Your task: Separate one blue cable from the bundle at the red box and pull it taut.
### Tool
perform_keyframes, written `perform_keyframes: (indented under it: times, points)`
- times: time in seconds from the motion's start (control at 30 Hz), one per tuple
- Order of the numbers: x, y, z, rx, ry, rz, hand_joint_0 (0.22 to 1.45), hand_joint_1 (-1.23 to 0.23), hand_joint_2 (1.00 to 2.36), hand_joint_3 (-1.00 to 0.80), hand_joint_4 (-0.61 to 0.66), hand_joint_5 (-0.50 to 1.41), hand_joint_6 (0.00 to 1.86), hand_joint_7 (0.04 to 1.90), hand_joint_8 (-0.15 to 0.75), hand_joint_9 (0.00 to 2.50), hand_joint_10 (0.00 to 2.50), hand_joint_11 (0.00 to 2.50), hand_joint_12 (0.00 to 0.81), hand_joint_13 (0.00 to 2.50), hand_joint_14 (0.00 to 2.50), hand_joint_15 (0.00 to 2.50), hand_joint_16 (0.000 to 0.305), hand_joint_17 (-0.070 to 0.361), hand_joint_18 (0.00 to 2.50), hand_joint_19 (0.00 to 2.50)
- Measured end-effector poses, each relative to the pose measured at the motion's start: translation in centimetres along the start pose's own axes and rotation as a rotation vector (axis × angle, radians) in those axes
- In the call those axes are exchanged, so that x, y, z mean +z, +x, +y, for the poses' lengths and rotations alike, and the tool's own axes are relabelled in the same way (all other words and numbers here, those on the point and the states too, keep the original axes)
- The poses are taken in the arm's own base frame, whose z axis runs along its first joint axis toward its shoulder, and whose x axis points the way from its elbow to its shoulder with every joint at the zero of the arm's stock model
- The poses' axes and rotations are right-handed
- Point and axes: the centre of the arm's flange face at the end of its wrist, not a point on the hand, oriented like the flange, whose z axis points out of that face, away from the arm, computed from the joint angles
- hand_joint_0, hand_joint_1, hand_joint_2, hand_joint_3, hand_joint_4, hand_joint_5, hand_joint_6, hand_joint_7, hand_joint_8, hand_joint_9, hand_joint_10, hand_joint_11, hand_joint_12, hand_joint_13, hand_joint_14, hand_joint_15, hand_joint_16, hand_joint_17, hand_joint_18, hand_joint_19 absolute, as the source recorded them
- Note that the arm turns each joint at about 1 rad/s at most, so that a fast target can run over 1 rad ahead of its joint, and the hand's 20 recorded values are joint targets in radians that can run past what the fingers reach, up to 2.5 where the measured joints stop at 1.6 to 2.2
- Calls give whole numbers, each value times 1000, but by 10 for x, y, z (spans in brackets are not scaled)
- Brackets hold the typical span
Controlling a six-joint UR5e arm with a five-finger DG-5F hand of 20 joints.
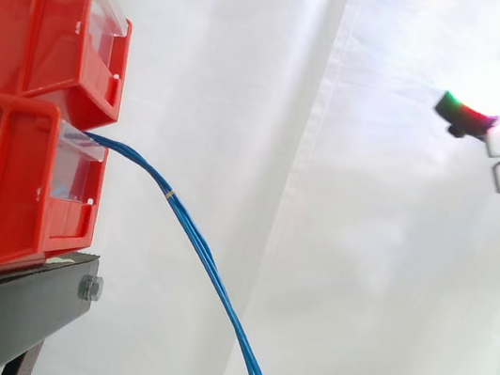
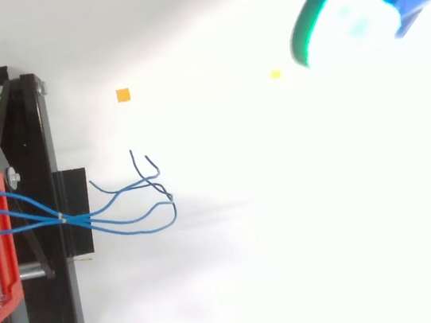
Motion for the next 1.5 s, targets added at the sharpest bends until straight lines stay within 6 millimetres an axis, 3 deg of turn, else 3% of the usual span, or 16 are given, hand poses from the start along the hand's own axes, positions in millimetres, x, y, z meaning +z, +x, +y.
perform_keyframes:
  times: [0.17,0.4,0.73,0.97,1.5]
  points:
    - [24,23,-4,-32,29,31,546,-609,1000,-497,159,-193,503,828,287,572,12,375,394,530,14,365,54,122,495,448]
    - [40,48,-17,-40,23,49,496,-589,1000,-500,155,-204,503,826,293,530,11,343,398,373,9,249,58,130,310,266]
    - [59,73,-38,-45,-22,30,494,-590,1000,-500,159,-204,503,823,294,523,10,329,398,357,8,223,57,128,282,245]
    - [79,89,-75,-58,-3,19,502,-590,1000,-500,163,-203,503,821,296,531,11,338,395,375,9,229,56,125,303,249]
    - [92,76,-85,-101,-18,-108,509,-590,1000,-500,175,-197,503,824,297,544,11,335,394,394,9,234,55,125,324,263]
